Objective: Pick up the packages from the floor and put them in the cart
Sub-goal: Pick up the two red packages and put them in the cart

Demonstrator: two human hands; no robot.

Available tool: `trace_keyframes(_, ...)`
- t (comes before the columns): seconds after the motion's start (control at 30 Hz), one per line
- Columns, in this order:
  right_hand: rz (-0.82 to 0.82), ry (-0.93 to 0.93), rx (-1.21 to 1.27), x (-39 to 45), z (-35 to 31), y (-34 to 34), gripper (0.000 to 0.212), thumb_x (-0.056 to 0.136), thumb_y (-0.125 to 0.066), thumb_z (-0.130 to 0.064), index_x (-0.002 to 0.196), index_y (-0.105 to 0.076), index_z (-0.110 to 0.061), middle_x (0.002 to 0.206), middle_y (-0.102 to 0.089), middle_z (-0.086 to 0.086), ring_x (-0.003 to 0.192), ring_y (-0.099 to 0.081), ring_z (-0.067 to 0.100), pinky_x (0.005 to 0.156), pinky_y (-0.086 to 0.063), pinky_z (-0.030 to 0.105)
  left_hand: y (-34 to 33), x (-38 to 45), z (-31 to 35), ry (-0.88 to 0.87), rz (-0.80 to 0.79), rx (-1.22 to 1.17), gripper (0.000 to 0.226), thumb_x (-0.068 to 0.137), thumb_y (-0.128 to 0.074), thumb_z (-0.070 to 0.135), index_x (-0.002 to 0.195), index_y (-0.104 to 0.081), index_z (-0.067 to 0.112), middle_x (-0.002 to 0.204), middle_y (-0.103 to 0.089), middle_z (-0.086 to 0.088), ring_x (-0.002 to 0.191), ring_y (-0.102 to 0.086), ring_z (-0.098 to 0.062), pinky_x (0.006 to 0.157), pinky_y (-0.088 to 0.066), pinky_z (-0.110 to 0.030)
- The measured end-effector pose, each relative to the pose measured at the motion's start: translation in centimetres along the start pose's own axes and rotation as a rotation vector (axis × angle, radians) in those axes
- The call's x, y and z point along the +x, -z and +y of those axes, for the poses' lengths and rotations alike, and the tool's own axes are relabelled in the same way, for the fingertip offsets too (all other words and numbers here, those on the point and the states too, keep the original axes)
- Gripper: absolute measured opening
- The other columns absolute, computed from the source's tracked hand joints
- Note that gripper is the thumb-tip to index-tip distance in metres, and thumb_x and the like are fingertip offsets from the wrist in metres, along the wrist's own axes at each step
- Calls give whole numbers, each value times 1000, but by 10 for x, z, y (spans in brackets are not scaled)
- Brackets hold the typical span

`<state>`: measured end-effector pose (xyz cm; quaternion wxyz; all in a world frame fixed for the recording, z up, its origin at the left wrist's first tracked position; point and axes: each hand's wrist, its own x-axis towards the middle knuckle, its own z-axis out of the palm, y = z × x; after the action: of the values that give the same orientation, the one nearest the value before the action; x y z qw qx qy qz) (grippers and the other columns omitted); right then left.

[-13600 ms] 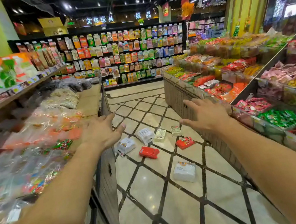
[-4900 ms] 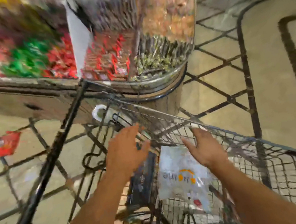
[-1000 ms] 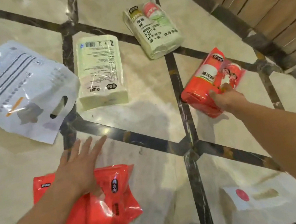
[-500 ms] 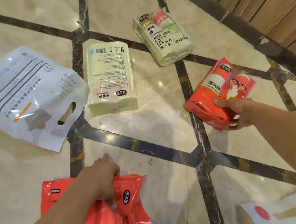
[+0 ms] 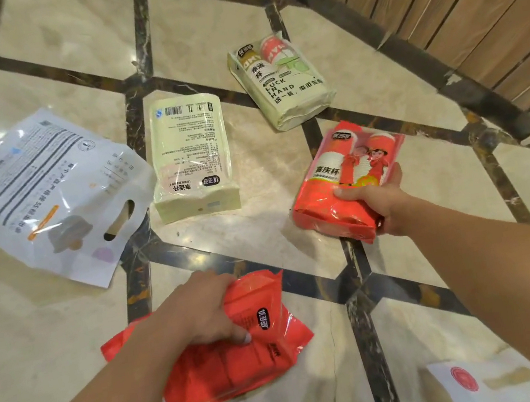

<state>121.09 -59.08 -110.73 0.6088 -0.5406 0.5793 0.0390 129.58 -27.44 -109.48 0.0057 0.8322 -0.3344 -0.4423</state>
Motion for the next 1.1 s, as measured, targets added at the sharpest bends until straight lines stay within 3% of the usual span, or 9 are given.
trace_keyframes(0.07,-28,75,2,-2,1,-6,116,76,-91,-7,157,-13,-37,107,-61,-2,86,-68,23,60,-55,43,1,2,1,-6,21,-62,69,58,-84,67,113,-55,38,98,-44,11,97,-56,-21,88,-49,-36)
trace_keyframes(0.17,-86,136,34,-6,4,-18,120,77,-91,-12,160,-10,-40,117,-61,-1,99,-68,26,79,-60,52,1,3,1,2,55,-95,88,58,-81,70,136,-49,42,97,-39,14,100,-56,-22,89,-48,-36)
trace_keyframes(0.3,-46,226,18,-10,14,-28,119,73,-93,-44,160,-12,-44,116,-62,-9,110,-69,26,102,-55,55,0,-7,1,38,131,-187,92,54,-77,72,138,-49,48,115,-62,11,114,-63,-24,94,-51,-40)
trace_keyframes(0.43,27,222,-32,-23,34,-32,129,55,-92,-58,160,-17,-47,121,-67,-7,111,-69,26,102,-55,55,0,-31,9,131,311,-364,95,49,-72,72,137,-52,45,117,-73,3,110,-67,-27,94,-53,-44)
trace_keyframes(0.57,77,233,-115,-50,40,-25,113,76,-91,-38,163,-19,-42,126,-66,-1,113,-68,28,104,-54,52,2,-65,32,197,528,-503,80,63,-87,56,135,-57,38,117,-74,1,112,-66,-30,92,-52,-43)
trace_keyframes(0.67,81,262,-105,-72,30,-8,113,78,-89,-34,164,-17,-40,127,-66,-1,111,-68,24,102,-55,49,2,-90,51,214,631,-521,77,67,-90,48,136,-58,33,118,-72,-2,111,-65,-31,90,-50,-43)
trace_keyframes(0.87,91,364,-237,-167,-10,60,103,90,-81,-31,166,-12,-28,119,-58,-10,103,-60,13,92,-46,29,30,-174,106,286,793,-737,75,63,-93,47,129,-61,33,111,-72,9,101,-68,-19,95,-54,-40)
trace_keyframes(1.0,66,391,-264,-244,-45,106,104,88,-83,-31,166,-14,-33,117,-56,-13,104,-59,14,95,-48,34,79,-239,152,338,883,-872,62,63,-96,34,116,-62,37,86,-62,28,75,-60,11,77,-46,-13)
trace_keyframes(1.1,52,438,-289,-301,-83,141,107,83,-86,-33,164,-17,-34,116,-60,-17,106,-63,14,97,-49,36,141,-287,189,304,874,-823,71,64,-96,34,127,-63,30,94,-65,20,83,-61,-4,82,-44,-16)
